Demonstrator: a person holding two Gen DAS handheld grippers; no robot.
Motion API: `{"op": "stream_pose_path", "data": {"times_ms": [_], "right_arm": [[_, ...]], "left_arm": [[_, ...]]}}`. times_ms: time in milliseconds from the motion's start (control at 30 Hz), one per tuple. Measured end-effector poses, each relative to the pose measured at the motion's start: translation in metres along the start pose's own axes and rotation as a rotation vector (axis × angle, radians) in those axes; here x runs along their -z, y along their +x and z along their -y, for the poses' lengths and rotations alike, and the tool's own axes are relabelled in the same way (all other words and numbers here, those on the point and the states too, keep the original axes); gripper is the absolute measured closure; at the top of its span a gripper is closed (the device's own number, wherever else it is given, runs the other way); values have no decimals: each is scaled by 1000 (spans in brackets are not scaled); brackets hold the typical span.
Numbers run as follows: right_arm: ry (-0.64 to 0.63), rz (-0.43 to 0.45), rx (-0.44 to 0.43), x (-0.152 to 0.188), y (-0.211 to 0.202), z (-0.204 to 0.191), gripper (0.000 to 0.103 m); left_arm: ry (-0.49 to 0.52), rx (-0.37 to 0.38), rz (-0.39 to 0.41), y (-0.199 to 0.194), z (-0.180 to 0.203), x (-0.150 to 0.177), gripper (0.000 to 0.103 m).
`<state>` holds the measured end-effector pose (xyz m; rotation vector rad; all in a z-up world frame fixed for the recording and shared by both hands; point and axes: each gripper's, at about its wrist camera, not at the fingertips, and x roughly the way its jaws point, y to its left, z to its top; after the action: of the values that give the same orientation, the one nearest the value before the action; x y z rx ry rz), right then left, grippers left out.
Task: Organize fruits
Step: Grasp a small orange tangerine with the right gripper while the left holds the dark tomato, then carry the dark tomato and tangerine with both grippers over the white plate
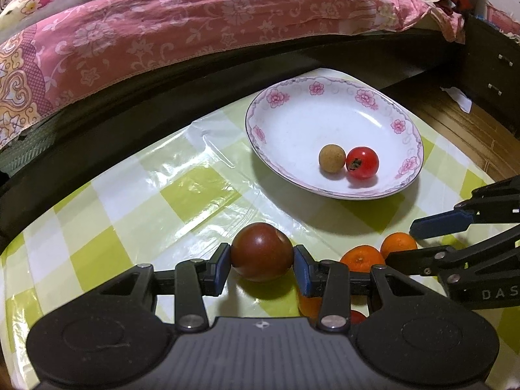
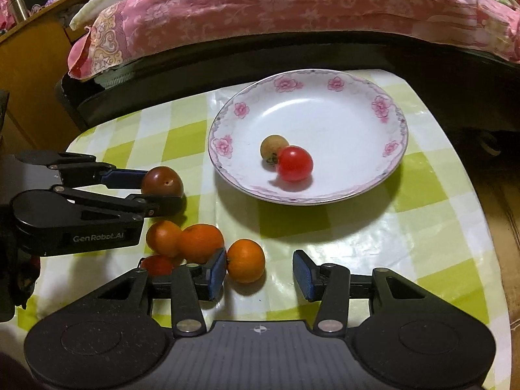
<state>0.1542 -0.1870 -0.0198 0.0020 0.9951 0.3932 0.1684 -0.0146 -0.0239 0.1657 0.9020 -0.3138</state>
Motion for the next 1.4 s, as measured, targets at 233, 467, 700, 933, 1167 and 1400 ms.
{"op": "stream_pose_path", "data": {"times_ms": [233, 467, 700, 933, 1167, 1400], "right_arm": [[42, -16, -16, -3, 4, -2, 72], [58, -31, -45, -1, 4, -1, 82], [27, -19, -14, -1, 1, -4, 83], [45, 1, -9, -5, -6, 1, 83], [47, 30, -13, -10, -17, 2, 83], [61, 92, 19, -21, -27, 10, 83]], "left_arm": [[4, 15, -13, 7, 2, -1, 53], [-16, 24, -15, 10, 0, -2, 54], [-11, 11, -16, 9, 0, -2, 54], [-8, 14, -2, 3, 1, -4, 54], [-12, 18, 32, -9, 2, -12, 54], [0, 21, 63, -12, 9, -23, 54]]}}
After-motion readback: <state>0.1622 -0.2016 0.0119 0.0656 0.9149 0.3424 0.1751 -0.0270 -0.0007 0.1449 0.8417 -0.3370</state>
